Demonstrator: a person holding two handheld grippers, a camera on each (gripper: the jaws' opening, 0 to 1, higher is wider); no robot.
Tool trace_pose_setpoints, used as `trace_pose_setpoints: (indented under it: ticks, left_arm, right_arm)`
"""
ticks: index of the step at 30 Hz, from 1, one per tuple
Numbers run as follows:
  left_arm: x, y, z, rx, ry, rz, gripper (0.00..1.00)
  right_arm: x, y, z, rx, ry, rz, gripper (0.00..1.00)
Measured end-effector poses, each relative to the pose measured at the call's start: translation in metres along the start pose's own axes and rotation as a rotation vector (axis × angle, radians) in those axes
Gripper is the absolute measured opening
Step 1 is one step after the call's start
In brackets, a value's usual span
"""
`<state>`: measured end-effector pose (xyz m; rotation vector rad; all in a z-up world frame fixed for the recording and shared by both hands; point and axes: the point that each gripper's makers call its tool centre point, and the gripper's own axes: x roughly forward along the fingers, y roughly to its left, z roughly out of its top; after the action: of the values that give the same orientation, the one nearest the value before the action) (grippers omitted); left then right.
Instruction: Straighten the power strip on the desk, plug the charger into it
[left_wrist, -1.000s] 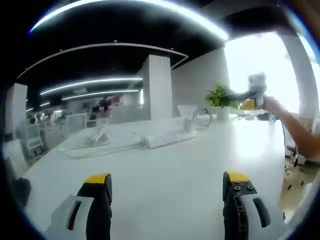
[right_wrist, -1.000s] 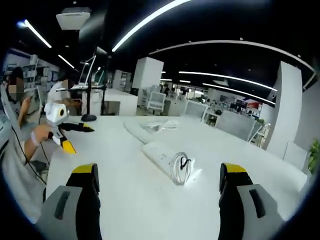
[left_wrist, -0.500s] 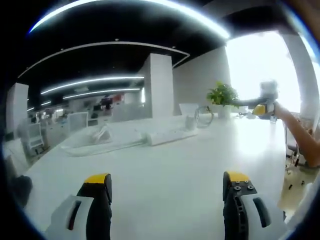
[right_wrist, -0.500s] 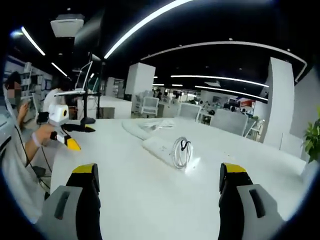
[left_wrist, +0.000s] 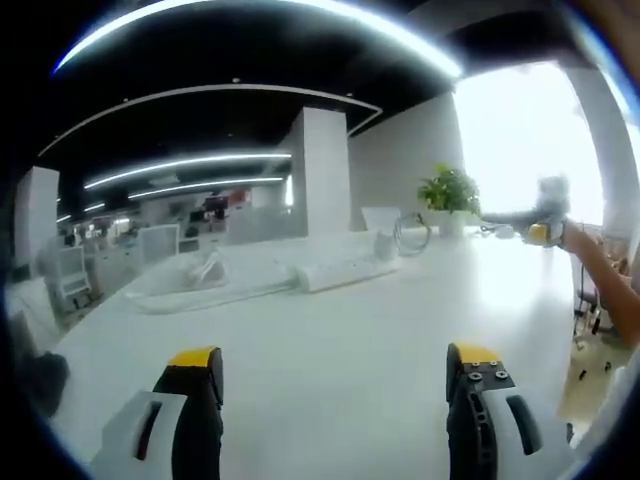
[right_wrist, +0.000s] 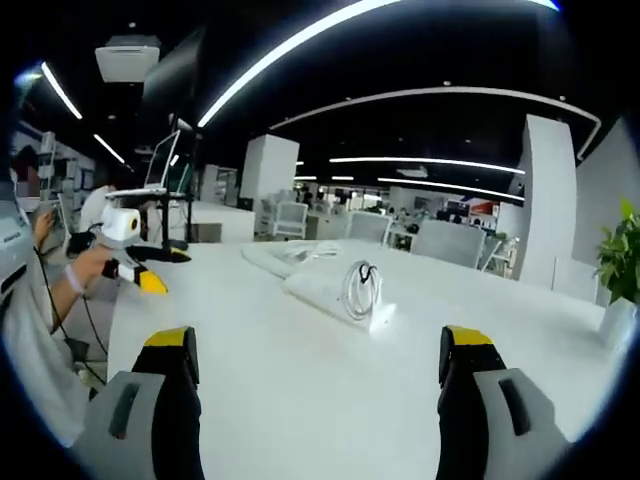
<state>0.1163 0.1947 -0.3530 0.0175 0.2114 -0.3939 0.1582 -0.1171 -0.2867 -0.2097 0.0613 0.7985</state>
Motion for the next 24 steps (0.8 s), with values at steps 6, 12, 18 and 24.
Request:
trace_pose_setpoints:
  ticks: [6, 12, 18, 24]
  left_arm:
    - [0.0, 0.001, -0.001, -0.002, 0.002, 0.003, 0.95]
    - [-0.001, 0.003, 0.0, -0.003, -0.001, 0.007, 0.95]
    - [-0.004, 0.008, 0.002, -0.007, -0.006, 0.02, 0.95]
    - [-0.005, 0.01, 0.001, -0.004, 0.0, 0.025, 0.95]
  right_arm:
    - [-0.004, 0.001, -0.005, 0.013, -0.008, -0.018, 1.0]
    - [-0.009, 0.004, -0.01, 0.036, -0.028, -0.032, 1.0]
    - [-0.01, 0.003, -0.018, 0.04, -0.024, -0.061, 1.0]
    - [-0.011, 0.006, -0.025, 0.057, -0.011, -0.071, 0.99]
